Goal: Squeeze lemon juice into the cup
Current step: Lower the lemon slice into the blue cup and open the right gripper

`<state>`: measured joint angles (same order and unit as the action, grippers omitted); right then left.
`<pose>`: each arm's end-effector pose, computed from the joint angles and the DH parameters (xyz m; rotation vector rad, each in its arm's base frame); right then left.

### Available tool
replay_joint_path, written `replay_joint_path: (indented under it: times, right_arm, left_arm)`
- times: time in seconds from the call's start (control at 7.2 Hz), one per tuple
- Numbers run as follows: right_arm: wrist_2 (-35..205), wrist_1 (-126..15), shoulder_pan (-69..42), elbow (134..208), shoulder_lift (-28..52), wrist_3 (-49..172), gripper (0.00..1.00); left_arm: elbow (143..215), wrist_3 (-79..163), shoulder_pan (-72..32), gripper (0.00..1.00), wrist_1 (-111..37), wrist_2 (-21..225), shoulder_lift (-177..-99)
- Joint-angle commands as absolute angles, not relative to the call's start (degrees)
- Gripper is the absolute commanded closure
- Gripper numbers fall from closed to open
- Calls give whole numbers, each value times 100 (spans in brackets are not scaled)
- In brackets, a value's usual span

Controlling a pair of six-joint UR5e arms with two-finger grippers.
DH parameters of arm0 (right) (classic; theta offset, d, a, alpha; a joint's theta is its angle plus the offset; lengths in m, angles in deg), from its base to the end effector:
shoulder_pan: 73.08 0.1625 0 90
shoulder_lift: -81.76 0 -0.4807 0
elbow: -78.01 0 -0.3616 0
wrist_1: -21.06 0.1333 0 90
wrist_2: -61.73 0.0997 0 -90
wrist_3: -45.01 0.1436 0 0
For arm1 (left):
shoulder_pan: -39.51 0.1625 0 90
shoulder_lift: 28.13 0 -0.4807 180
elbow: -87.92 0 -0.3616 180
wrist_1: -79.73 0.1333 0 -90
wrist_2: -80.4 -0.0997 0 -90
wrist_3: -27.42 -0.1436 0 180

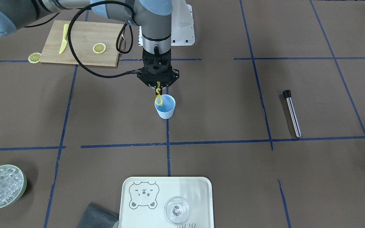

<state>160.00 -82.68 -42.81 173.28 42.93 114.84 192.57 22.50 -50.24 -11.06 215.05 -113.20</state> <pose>-0.5858 -0.4723 0.1994 0.1926 -0.7320 0.1140 -0.0305 -0.4319 0.6626 0.2057 0.7700 0.1569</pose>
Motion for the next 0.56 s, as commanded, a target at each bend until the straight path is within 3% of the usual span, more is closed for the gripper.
replay_joint_path:
  times: [0.0, 0.14, 0.28, 0.42]
  right_arm:
    - [16061, -8256, -4231, 17004, 4476, 11427, 100]
    - [16070, -8186, -4249, 16934, 4450, 11436, 68]
    - [16078, -7942, -4310, 16837, 4423, 11427, 22]
    - [16079, -7931, -4337, 16836, 4432, 11427, 2]
  left_arm:
    - [19251, 2250, -5023, 0, -1106, 21505, -11312]
    - [19251, 2250, -5023, 0, -1106, 21505, -11312]
    - [19251, 2250, -5023, 0, -1106, 21505, -11312]
    - [19243, 2250, -5023, 0, -1106, 21505, -11312]
